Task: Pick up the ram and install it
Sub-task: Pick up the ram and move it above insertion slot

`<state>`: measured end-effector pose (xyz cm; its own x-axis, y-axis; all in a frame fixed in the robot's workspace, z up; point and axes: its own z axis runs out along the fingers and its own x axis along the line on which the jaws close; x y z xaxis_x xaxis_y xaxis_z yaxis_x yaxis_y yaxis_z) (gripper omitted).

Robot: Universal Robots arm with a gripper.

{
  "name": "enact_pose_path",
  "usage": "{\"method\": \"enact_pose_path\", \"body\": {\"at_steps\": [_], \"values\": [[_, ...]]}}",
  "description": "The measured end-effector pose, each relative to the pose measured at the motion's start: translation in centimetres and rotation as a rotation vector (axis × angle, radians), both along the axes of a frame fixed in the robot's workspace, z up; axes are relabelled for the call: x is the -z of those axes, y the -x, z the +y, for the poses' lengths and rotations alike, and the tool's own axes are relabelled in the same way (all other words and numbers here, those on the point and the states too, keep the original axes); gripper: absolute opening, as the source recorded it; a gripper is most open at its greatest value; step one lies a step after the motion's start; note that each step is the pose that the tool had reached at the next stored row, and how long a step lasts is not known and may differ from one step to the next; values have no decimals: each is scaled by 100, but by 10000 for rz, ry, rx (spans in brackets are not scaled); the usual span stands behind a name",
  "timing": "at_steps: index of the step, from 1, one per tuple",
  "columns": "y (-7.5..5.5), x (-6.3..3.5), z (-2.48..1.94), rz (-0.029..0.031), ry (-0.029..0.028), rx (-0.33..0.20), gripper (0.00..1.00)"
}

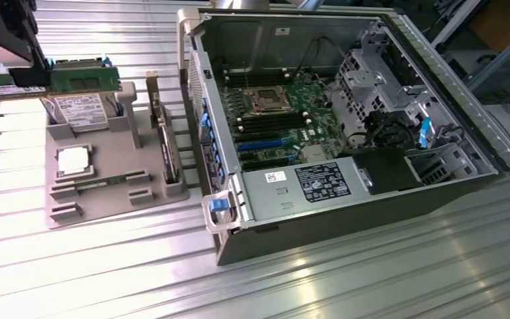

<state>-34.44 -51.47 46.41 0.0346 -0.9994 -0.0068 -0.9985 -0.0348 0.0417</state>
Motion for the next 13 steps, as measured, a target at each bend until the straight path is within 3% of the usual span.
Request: {"method": "enact_pose_path", "body": {"at_steps": [3,4,6,8,13], "values": [[-66,5,0,90,0,1,13],[-121,12,0,175,1,1,13],[-191,27,0,281,0,1,13],[-301,51,0,441,-1,1,13],[-480,86,0,618,0,1,13]]}}
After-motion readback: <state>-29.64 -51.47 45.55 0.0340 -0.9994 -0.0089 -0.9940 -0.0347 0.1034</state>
